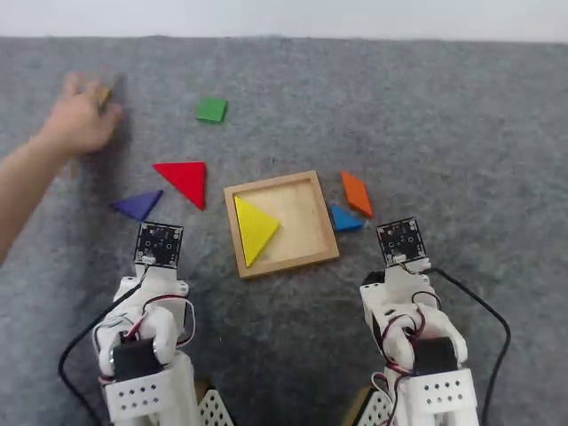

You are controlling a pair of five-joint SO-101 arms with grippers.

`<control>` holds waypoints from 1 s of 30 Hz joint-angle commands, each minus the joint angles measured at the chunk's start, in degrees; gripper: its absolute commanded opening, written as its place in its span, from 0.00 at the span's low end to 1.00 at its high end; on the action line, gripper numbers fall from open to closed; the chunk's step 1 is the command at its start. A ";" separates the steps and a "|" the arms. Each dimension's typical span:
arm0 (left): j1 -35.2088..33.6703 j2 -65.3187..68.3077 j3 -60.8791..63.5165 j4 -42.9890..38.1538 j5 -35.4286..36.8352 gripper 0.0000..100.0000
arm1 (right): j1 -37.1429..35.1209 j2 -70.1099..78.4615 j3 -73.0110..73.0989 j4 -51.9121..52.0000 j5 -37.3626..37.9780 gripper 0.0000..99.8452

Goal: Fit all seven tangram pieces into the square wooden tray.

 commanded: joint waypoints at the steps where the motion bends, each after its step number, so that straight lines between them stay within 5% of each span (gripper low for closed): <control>1: 0.00 -1.05 -0.48 0.79 0.53 0.01 | -0.31 -1.10 0.88 0.66 -0.62 0.02; 30: -0.26 -1.93 -0.57 1.23 0.53 0.01 | -0.40 -1.10 0.88 0.66 -0.62 0.02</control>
